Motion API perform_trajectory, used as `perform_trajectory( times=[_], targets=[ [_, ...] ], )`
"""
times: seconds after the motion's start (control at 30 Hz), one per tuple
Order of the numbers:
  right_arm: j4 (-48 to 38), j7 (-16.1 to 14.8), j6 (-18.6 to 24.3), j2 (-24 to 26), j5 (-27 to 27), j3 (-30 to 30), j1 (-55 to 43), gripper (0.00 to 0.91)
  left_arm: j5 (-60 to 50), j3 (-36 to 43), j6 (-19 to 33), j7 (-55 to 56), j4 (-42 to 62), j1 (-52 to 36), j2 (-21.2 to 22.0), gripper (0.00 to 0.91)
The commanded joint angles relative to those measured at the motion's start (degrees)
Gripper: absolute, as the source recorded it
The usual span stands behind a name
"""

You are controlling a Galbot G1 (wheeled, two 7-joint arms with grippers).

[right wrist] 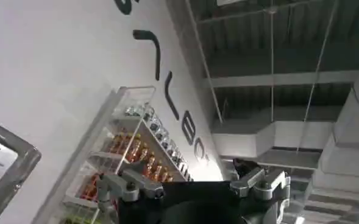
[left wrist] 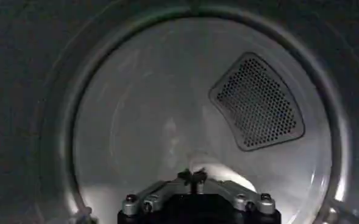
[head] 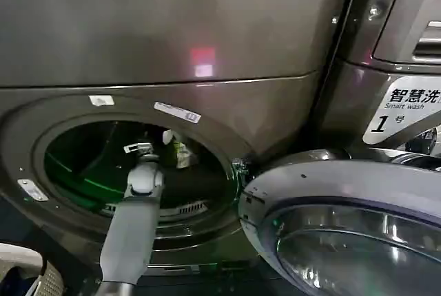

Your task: Grasp the clothes from the dryer.

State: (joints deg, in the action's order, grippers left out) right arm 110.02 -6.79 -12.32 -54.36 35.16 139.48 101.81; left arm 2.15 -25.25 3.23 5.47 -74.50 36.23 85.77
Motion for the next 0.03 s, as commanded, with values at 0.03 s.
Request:
perform_trajectory(
  times=[0.03],
  targets=[
    [0.2,-0.1,-0.1,-0.2,0.2,0.1,-0.1,0.907,-0.1,-0.1,0.0,-0.2,0.2,-0.1,0.0,0.0]
  ],
)
